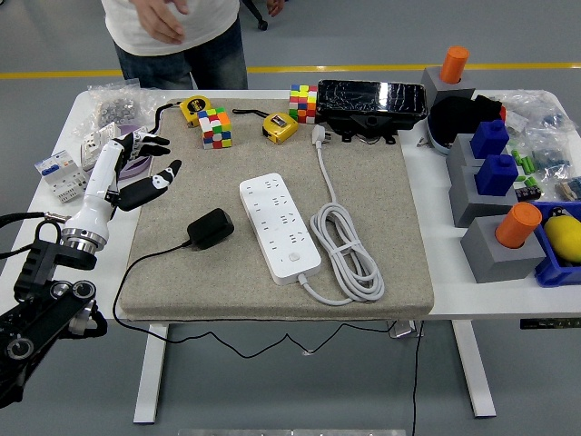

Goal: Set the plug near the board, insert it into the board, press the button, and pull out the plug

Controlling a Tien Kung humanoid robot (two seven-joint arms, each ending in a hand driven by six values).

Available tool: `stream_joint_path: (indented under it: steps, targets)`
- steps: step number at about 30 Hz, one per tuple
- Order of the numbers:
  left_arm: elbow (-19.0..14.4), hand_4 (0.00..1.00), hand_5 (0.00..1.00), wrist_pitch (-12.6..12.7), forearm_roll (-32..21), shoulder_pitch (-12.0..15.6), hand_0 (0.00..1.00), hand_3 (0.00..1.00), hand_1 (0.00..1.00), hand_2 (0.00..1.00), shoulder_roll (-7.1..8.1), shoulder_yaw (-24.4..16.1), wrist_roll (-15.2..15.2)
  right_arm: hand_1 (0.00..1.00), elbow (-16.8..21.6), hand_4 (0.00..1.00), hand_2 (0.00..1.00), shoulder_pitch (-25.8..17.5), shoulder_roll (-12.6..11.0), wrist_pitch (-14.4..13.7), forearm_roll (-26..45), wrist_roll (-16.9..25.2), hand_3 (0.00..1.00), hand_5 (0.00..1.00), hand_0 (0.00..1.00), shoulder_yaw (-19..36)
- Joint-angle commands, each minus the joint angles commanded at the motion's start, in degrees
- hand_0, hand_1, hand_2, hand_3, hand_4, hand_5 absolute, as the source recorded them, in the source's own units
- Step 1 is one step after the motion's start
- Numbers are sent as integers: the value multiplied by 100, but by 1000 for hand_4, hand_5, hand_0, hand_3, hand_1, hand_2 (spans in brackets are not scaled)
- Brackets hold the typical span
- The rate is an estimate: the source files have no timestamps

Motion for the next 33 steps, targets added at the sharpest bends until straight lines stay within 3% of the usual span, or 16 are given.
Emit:
stream_joint_path:
  steps: [17,33]
  targets:
    - [-78,765,222,-26,-1,104,697,593,631,553,30,-26,21,624,10,878,602,-71,25,1,-23,-5,543,401,529,27]
    - [-333,765,222,-67,49,2,696,593,631,553,29,-352,57,624,37,878,603,227,-239,34,-2,-90,544,402,529,208]
